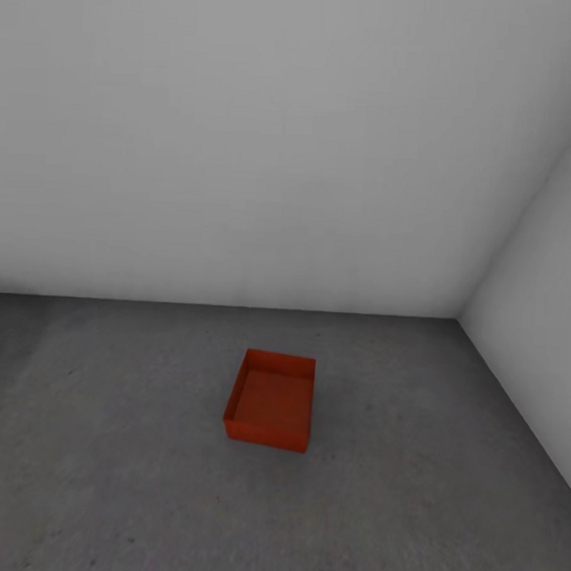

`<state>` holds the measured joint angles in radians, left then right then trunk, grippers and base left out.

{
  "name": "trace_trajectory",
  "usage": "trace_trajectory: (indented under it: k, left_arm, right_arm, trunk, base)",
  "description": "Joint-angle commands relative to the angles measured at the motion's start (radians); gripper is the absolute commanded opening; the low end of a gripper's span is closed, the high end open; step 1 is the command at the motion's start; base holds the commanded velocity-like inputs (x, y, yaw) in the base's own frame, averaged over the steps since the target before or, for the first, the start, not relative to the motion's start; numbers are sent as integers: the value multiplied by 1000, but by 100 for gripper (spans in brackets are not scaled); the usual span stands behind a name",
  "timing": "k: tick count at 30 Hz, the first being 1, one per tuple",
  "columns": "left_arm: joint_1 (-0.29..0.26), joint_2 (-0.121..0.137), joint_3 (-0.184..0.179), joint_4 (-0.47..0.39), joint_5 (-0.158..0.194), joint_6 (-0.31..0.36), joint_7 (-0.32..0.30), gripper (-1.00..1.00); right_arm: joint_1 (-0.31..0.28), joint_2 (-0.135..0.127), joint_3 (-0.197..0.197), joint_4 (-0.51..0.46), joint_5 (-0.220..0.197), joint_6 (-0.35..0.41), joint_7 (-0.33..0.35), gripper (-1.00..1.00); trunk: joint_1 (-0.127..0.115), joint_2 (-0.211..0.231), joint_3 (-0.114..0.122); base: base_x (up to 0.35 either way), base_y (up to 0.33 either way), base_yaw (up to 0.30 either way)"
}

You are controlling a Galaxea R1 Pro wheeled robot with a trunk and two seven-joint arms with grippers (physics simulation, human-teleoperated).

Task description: Move the two storage containers from the living room to the garage. In the garage, place one container on the floor and stack the other container on top of it (either order is fine).

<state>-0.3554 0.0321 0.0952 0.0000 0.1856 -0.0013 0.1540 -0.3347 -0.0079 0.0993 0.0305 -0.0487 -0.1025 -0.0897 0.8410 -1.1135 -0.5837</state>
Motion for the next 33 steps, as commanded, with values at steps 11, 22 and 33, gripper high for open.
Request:
trace_trajectory:
  k: [11,22,33]
  left_arm:
    - [0,1,8,-1,1,0,1,100]
    - [0,0,8,0,3,0,1,100]
    - [49,-1,7,0,0,0,-27,100]
  right_arm:
    - [-1,0,8,3,-4,-5,-2,100]
    - [-1,2,8,3,-2,-5,-2,100]
    - [3,1,8,3,-3,-5,-1,100]
  trunk:
    - [0,0,17]
    - [0,0,34]
    - [0,0,51]
  base:
    - [0,0,0]
    - [0,0,0]
    - [0,0,0]
